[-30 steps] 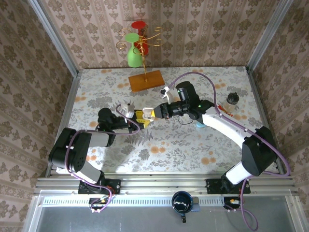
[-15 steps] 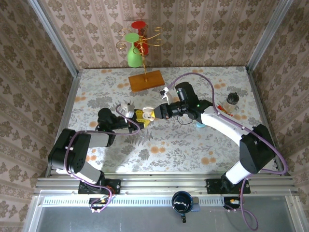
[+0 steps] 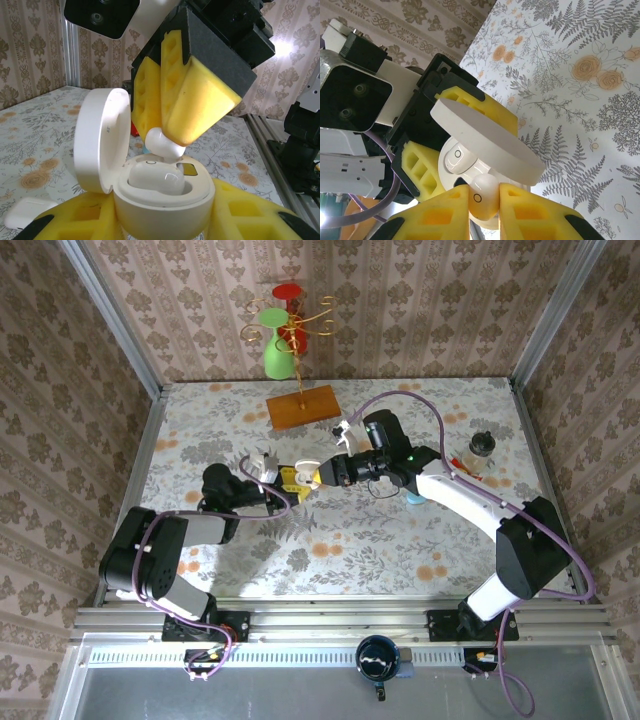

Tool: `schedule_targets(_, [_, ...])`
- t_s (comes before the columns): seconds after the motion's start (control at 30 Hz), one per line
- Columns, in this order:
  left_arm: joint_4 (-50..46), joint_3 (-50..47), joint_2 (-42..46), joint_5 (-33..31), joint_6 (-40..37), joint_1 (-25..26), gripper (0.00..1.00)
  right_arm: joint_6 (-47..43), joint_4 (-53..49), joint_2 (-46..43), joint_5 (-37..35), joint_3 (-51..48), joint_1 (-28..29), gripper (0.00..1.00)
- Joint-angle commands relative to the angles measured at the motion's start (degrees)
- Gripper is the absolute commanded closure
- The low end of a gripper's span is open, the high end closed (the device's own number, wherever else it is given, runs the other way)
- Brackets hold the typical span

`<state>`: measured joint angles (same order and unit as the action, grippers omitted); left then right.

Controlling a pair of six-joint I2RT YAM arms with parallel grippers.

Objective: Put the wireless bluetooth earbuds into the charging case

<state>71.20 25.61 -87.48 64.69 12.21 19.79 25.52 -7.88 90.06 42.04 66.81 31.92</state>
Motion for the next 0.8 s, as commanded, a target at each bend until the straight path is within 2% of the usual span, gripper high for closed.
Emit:
schedule_targets(0.0, [2.6, -0.3, 2.3, 0.8, -1.1, -0.2, 0.75, 0.7, -1.9, 2.0, -2.3, 0.4, 0.6, 0.78])
schedule_targets(0.17, [2.6, -0.5, 2.4, 0.7, -1.4, -0.2, 0.75, 1.0, -2.3, 0.4, -4.4, 0.5, 0.3, 0.65])
schedule_targets(0.4, [2.6, 0.1, 1.6, 1.2, -1.8, -0.3, 0.76, 1.1, 1.9, -5.0, -3.3, -3.0, -0.9, 0.51])
schedule_targets(0.63, [2.6, -0.1, 1.3, 2.3, -2.1, -0.2, 0.75, 1.4, 5.1, -8.8, -6.1, -4.3, -1.2, 0.45])
schedule_targets(0.77, [2.6, 0.3, 1.3, 3.0, -1.8, 0.0, 0.75, 1.3, 5.5, -6.5, -6.1, -1.4, -1.4, 0.44])
